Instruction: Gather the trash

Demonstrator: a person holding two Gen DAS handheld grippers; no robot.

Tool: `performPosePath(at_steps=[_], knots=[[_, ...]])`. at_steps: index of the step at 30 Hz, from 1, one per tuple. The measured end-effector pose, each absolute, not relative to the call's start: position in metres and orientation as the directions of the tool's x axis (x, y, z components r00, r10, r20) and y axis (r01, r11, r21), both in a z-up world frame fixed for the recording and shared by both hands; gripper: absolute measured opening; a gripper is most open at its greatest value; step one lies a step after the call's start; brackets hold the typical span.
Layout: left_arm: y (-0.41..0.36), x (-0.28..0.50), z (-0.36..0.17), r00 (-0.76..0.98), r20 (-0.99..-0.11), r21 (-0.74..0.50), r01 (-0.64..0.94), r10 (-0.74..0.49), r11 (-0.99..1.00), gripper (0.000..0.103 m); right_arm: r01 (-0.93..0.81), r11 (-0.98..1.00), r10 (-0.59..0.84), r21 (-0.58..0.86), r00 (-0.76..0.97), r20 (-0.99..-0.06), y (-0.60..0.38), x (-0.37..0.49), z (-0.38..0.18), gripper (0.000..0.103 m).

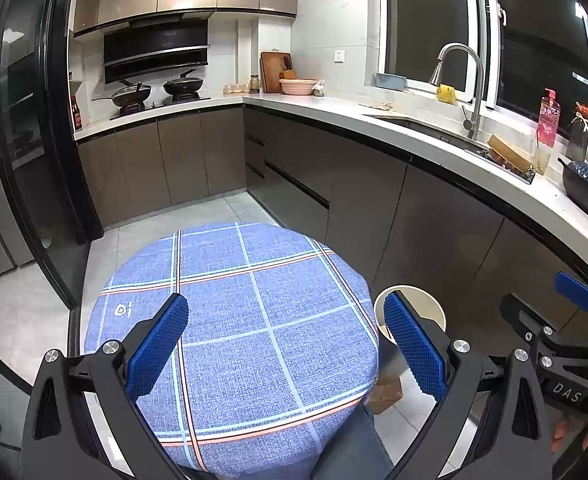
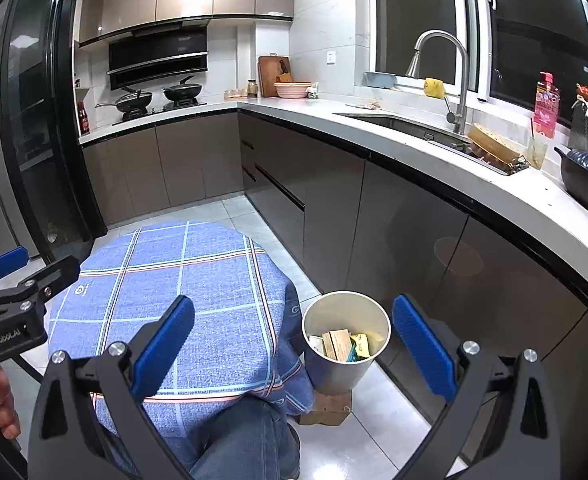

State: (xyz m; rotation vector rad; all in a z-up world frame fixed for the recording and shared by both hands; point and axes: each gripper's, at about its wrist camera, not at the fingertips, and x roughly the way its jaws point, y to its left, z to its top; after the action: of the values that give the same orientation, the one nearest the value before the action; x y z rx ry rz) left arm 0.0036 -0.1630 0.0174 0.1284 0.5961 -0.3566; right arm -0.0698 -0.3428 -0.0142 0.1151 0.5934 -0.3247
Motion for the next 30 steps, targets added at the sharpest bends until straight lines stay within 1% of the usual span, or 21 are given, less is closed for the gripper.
performPosePath(at_steps=[30], knots=[[-0.1594, 0.0047, 0.0163, 0.761, -0.575, 0.012, 0.376, -0.301, 0.927, 0.095, 0.336, 0.942, -0.271, 0.01, 0.778, -0.566, -0.3369, -0.0697, -0.016, 0.1]])
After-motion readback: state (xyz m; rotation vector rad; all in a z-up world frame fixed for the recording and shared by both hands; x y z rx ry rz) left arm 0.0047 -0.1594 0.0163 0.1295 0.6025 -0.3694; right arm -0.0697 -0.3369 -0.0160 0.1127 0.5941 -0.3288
